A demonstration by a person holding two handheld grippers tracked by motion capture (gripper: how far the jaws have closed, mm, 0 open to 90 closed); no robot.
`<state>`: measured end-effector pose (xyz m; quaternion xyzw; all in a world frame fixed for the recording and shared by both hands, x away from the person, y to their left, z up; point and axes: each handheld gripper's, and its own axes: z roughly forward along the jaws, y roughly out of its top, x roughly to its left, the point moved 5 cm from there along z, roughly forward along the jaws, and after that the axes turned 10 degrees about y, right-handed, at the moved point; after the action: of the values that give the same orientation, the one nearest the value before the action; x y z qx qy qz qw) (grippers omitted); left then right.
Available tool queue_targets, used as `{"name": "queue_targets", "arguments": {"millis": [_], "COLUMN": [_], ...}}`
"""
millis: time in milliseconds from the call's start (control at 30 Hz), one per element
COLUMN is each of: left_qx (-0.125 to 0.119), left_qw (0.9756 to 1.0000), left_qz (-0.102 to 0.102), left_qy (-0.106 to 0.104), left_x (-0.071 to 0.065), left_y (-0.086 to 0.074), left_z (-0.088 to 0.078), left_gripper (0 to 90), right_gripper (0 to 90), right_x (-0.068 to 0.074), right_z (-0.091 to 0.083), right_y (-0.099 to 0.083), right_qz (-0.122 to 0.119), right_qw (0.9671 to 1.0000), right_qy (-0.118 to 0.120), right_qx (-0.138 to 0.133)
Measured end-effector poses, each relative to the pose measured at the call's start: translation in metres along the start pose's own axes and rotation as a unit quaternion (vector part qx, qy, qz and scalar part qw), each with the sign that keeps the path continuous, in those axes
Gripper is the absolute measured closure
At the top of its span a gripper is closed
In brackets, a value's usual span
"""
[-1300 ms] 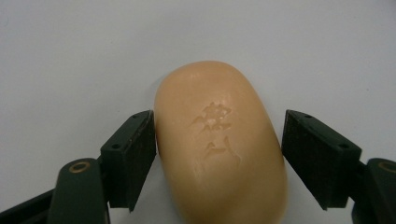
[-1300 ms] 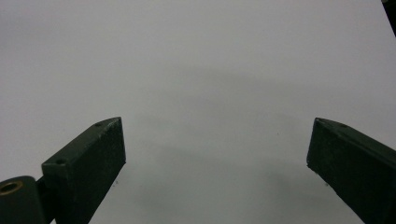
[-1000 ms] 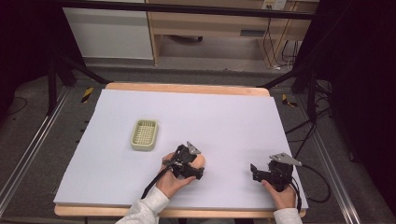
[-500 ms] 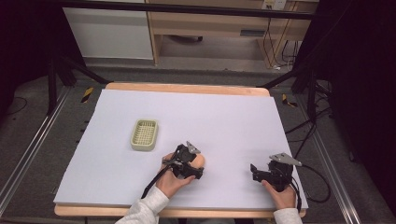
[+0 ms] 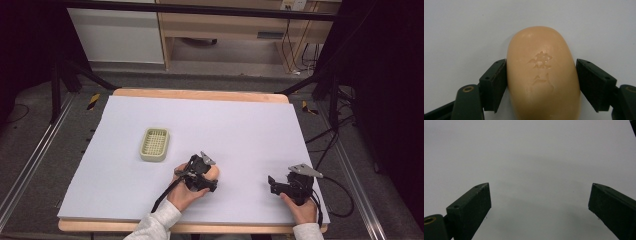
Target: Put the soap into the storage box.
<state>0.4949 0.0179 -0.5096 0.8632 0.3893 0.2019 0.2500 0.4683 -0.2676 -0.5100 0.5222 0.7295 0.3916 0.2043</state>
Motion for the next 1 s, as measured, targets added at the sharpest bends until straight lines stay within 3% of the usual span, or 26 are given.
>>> {"name": "queue_targets", "arguments": {"millis": [533,767,1000], "left_qx": [0.003,-0.014,-0.017], "left_qw": [1.0000,0.9998,0.9998], "left_qz": [0.004,0.004,-0.005], "left_qy": [-0.007,-0.013,-0.010], "left_x": [0.002,0.008,0.016], "left_y": [0.000,0.002,0.000], "left_z": [-0.004,-0.022,-0.029], "left_gripper": [30.8,30.9,31.1], "right_gripper": [4.8,4.7,4.7], "right_x": [0.000,0.000,0.000], "right_z": [0.000,0.000,-0.001], "right_y": [0.000,0.000,0.000], "right_qz": [-0.002,0.000,0.000], "right_qw": [1.0000,1.0000,1.0000], "right_qy": [0.001,0.000,0.001], "right_qx": [0.002,0.000,-0.001]}}
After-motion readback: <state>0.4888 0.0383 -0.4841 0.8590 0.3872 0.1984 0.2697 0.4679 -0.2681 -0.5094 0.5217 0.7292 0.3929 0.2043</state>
